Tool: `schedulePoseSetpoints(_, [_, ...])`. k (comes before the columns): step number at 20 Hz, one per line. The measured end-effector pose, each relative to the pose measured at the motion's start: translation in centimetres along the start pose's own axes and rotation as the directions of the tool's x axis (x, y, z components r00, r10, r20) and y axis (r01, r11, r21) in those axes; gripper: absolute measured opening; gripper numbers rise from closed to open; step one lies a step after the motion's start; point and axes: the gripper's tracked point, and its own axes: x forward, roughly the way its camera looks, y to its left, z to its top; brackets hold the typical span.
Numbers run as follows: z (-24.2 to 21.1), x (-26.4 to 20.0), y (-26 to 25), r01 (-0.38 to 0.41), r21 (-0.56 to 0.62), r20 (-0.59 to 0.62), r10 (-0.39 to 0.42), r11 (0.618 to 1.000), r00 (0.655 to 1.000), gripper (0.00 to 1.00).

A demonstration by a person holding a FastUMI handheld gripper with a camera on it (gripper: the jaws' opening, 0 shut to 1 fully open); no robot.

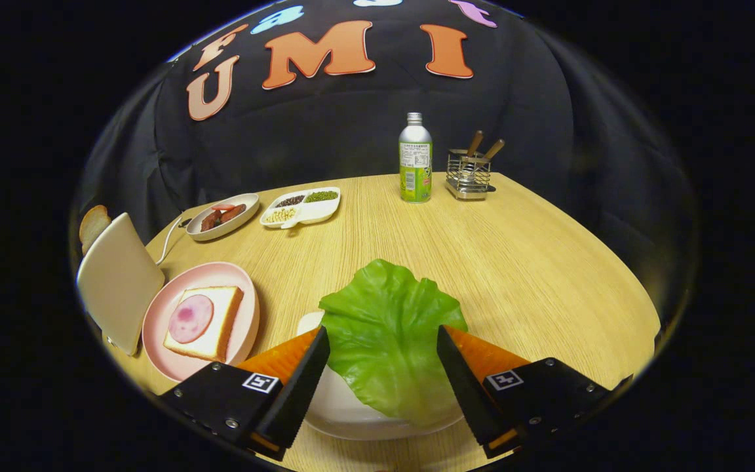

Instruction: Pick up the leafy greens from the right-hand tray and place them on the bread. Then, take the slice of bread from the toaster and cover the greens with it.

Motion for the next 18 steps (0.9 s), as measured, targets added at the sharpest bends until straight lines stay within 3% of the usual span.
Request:
schedulePoseSetpoints(7, [-1.1,0.6,-0.3,0.02,-0.029,-0.034,-0.021,0.999,0.999,0.96])
schedulePoseSetpoints(11, [-1.0,0.5,-0.5,0.025,-0.036,-0.029,-0.026,0.999,0.999,0.89])
schedulePoseSetpoints(15, [-0.9,0.5,-1.3,0.038,-0.017,-0.02,-0.038,0.999,0.999,0.74])
schedulePoseSetpoints(18, [-0.9,0.7,-1.9,0.055,-0.014,-0.014,-0.055,0.998,0.998,0.5])
